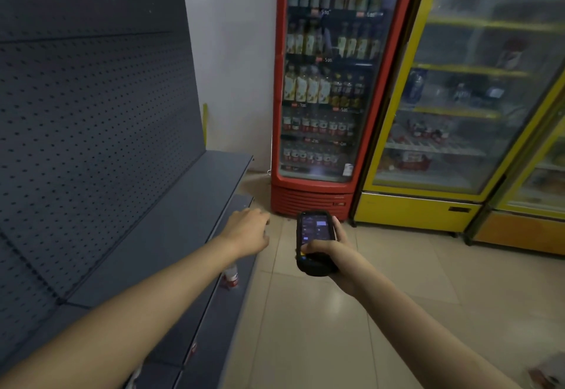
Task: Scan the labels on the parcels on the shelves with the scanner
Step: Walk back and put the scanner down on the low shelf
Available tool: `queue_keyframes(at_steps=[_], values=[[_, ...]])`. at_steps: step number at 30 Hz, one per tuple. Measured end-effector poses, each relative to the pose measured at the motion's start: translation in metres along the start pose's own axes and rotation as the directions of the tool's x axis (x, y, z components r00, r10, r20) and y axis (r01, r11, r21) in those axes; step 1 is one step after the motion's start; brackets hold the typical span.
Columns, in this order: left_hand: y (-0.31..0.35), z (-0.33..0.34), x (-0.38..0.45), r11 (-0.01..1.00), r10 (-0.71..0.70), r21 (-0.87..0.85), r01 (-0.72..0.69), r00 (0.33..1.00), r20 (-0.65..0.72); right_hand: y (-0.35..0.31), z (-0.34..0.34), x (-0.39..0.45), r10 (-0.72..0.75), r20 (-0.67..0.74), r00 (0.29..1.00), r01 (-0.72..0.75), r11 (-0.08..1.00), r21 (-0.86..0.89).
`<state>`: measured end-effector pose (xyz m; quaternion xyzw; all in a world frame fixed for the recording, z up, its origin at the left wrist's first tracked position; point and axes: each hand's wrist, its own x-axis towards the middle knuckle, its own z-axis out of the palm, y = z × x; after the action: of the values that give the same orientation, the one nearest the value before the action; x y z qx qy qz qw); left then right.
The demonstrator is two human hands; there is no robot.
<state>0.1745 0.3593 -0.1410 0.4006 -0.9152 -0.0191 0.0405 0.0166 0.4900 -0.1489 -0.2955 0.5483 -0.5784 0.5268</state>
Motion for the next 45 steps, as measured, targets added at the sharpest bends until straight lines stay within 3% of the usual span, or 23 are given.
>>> queue_keyframes(at_steps=[10,24,45], values=[[-0.011,0.013,0.129,0.999,0.003,-0.040,0.000,0.995,0.095,-0.033,-0.041,0.117,0.023,-0.038,0.999,-0.022,0.999,0.044],[0.013,0.021,0.321,0.993,-0.066,-0.092,0.071,0.996,0.056,-0.112,-0.142,0.299,0.038,-0.007,0.999,-0.038,0.999,-0.011],[-0.124,0.053,0.547,0.977,-0.167,-0.102,0.186,0.972,0.166,-0.152,-0.116,0.567,0.201,-0.021,0.979,-0.200,0.979,0.034]])
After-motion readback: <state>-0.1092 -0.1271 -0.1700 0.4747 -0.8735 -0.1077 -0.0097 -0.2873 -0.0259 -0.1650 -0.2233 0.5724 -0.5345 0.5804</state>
